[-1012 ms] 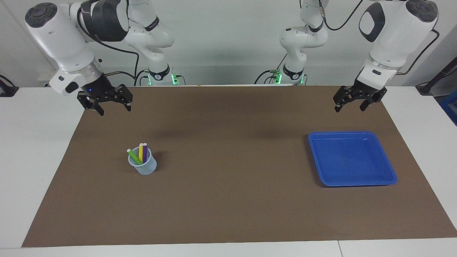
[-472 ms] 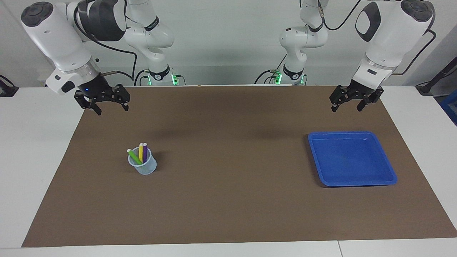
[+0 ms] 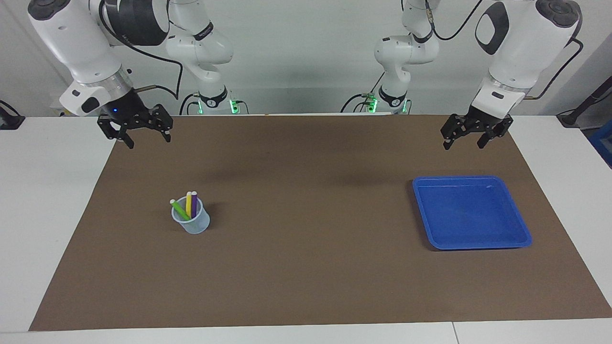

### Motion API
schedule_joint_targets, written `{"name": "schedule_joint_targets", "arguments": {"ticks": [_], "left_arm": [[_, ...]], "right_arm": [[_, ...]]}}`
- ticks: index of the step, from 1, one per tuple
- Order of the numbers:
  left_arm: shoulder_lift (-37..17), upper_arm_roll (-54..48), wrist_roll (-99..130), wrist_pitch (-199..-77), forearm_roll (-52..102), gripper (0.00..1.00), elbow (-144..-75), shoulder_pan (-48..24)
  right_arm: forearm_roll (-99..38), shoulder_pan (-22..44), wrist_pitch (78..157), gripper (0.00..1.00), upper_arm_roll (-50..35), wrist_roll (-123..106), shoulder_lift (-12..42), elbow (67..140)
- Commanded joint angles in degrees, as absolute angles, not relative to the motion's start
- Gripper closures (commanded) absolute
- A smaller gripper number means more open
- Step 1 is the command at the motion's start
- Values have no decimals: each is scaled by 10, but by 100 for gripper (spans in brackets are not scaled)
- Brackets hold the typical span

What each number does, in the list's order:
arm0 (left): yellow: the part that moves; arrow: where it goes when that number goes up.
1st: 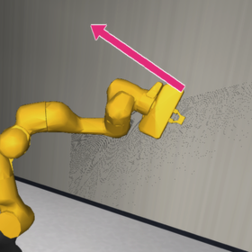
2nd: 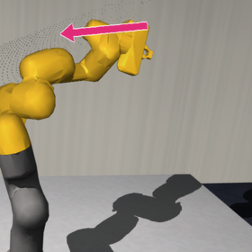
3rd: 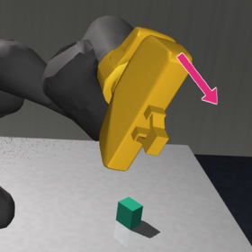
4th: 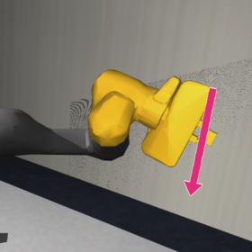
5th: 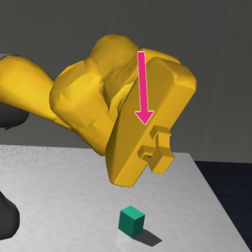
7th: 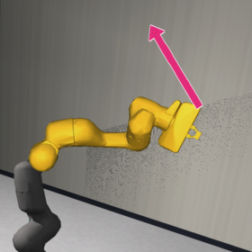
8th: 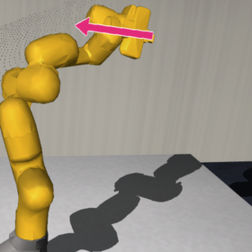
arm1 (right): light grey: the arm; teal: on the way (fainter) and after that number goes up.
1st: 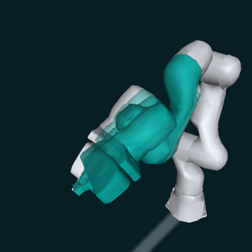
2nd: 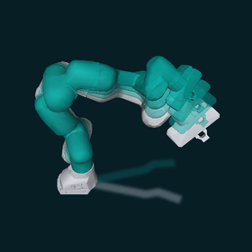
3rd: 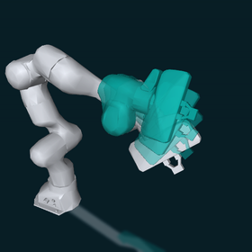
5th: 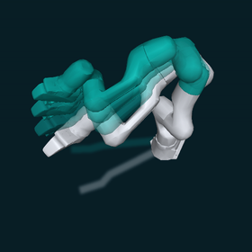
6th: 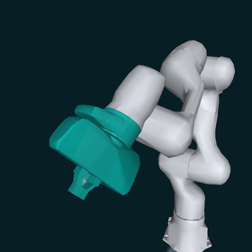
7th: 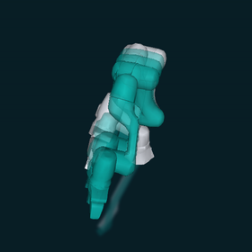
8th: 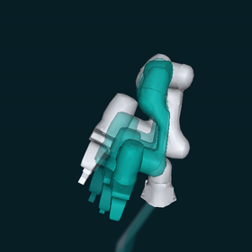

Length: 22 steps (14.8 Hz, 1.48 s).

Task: Right arm passes pens to left for tray arrangement
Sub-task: 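Reach the right gripper toward the pens in the white cup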

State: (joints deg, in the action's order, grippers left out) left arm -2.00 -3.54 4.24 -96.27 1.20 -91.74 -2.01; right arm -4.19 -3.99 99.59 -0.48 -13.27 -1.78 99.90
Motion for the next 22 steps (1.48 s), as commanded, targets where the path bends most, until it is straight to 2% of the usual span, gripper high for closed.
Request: {"name": "schedule_joint_targets", "arguments": {"ticks": [1,6,10,15,22], "left_arm": [[-12,-27,47,-968,9,0,-918,-20],[-10,-27,47,-969,9,0,-918,-20],[-4,-27,42,-971,9,0,-925,-20],[-4,-27,46,-978,8,0,-931,-22],[-3,-28,47,-968,8,0,-931,-23]], "right_arm": [[-47,-57,1047,0,-11,-163,3,1027],[-72,-49,1142,0,-12,-161,99,1023],[-73,-42,1188,0,-12,-152,134,1031],[-73,-36,1194,24,-12,-123,132,1061],[-72,-36,1195,46,-12,-113,126,1075]]}}
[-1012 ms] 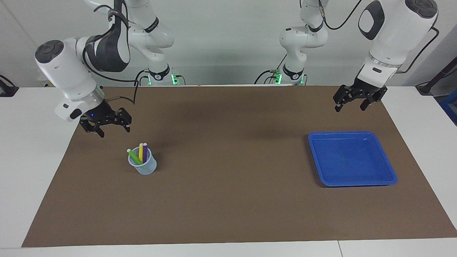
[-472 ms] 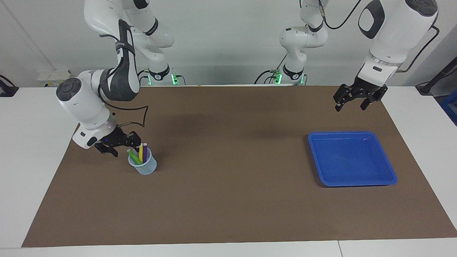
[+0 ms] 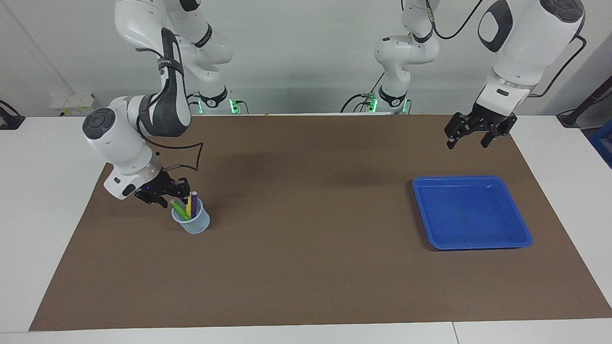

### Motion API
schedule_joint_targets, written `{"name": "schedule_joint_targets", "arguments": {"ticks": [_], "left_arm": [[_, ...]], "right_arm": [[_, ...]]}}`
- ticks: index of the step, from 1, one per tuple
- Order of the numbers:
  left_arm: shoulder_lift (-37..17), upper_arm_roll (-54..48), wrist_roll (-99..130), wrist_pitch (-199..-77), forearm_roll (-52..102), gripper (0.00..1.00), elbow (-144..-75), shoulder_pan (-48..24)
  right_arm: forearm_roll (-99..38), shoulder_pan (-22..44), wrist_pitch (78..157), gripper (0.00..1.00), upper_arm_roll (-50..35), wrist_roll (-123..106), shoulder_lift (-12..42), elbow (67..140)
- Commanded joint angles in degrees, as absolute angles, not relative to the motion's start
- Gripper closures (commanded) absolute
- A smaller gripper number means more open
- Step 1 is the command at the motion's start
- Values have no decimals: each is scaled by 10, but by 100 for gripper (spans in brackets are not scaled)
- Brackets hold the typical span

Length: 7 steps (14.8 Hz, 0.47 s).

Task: Right arm passes pens to left for tray arrangement
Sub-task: 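Reach the right gripper toward the pens in the white cup, then grasp the green pen with the right gripper and lift it out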

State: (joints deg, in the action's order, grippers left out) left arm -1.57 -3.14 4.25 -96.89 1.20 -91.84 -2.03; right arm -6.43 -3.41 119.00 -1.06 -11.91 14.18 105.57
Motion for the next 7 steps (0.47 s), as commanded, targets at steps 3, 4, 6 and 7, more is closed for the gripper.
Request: {"name": "schedule_joint_targets", "arguments": {"ticks": [3,4,6,7], "left_arm": [[-2,-28,47,-968,8,0,-931,-22],[-2,-28,47,-968,8,0,-931,-23],[-2,-28,47,-969,8,0,-931,-22],[-1,-28,47,-968,8,0,-931,-21]], "right_arm": [[-71,-37,1201,58,-11,-114,126,1079],[-71,-38,1201,61,-11,-114,126,1079],[-71,-38,1204,66,-11,-114,123,1084],[-71,-38,1204,68,-11,-114,122,1085]]}}
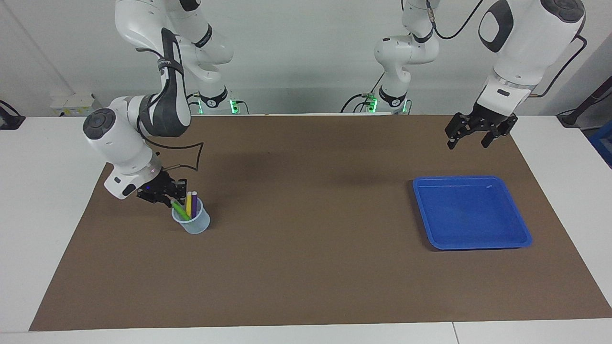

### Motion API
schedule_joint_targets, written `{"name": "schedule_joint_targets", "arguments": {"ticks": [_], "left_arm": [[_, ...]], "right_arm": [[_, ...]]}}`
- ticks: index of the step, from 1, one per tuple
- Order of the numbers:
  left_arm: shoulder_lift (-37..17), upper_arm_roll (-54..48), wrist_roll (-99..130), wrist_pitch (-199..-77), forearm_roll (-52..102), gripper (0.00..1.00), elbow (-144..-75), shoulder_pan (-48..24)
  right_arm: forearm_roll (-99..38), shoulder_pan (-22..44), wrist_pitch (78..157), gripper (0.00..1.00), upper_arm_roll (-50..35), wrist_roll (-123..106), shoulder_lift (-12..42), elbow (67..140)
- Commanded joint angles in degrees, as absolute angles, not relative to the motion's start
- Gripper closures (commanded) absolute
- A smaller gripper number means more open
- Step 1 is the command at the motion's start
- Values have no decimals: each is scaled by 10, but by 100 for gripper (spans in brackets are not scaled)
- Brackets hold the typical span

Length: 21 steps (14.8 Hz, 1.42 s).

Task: Right arm passes pens to left for tray arrangement
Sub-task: 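Grasp the green pen with the right gripper and lift it out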

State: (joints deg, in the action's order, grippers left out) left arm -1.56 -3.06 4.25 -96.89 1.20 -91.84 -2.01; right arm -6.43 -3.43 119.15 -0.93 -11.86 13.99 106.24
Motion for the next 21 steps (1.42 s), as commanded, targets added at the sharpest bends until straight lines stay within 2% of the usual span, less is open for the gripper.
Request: {"name": "schedule_joint_targets", "arguments": {"ticks": [1,7,11,15,19,21], "left_arm": [[-2,-28,47,-969,8,0,-931,-21],[-1,-28,47,-968,8,0,-932,-21],[-1,-28,47,-968,8,0,-931,-21],[-1,-28,47,-968,8,0,-931,-21],[-1,-28,47,-968,8,0,-931,-21],[-1,-28,47,-969,8,0,-931,-21]], "right_arm": [[-71,-38,1205,71,-11,-114,122,1086],[-71,-43,1201,88,-11,-119,121,1086],[-71,-52,1175,89,-12,-120,122,1070],[-72,-53,1097,90,-11,-120,108,1014],[-86,-53,1014,90,-11,-115,72,972],[-111,-51,959,90,-11,-112,72,920]]}}
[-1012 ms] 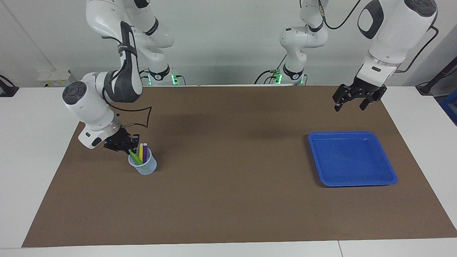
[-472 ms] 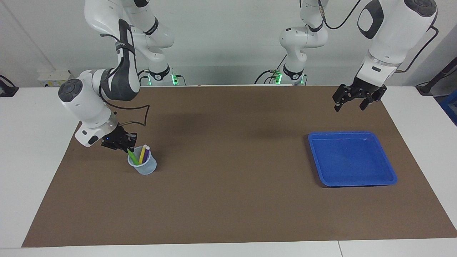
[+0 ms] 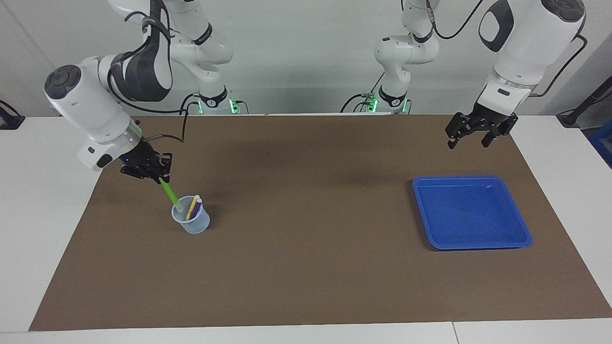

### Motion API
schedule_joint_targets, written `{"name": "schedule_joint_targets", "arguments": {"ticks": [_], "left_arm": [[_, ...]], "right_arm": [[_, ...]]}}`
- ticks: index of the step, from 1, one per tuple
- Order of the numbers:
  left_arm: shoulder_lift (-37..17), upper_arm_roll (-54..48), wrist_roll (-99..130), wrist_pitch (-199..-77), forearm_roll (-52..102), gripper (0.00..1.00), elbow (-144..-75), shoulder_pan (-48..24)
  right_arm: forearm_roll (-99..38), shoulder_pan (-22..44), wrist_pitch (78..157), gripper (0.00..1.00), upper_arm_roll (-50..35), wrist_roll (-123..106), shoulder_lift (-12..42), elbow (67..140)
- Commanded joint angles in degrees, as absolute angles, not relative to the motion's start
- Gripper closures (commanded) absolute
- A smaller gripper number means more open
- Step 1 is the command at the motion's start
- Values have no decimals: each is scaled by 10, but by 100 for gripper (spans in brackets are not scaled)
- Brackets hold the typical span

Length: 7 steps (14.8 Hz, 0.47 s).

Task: Right arm passes pens to left for tray arrangement
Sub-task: 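Grasp the green pen with the right gripper and lift it out, then carry the green pen to center while the left gripper reaches toward it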

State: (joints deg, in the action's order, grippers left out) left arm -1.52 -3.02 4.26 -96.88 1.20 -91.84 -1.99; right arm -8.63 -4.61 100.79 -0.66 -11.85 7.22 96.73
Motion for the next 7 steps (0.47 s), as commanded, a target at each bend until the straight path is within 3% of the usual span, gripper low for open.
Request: {"name": "schedule_joint_targets", "arguments": {"ticks": [1,7], "left_arm": [[-1,-28,47,-968,8,0,-931,-21],[-2,-28,47,-968,8,0,-931,-22]], "right_arm": [[-120,-48,939,90,-11,-102,74,900],[-264,-7,946,89,-16,86,76,882]]}}
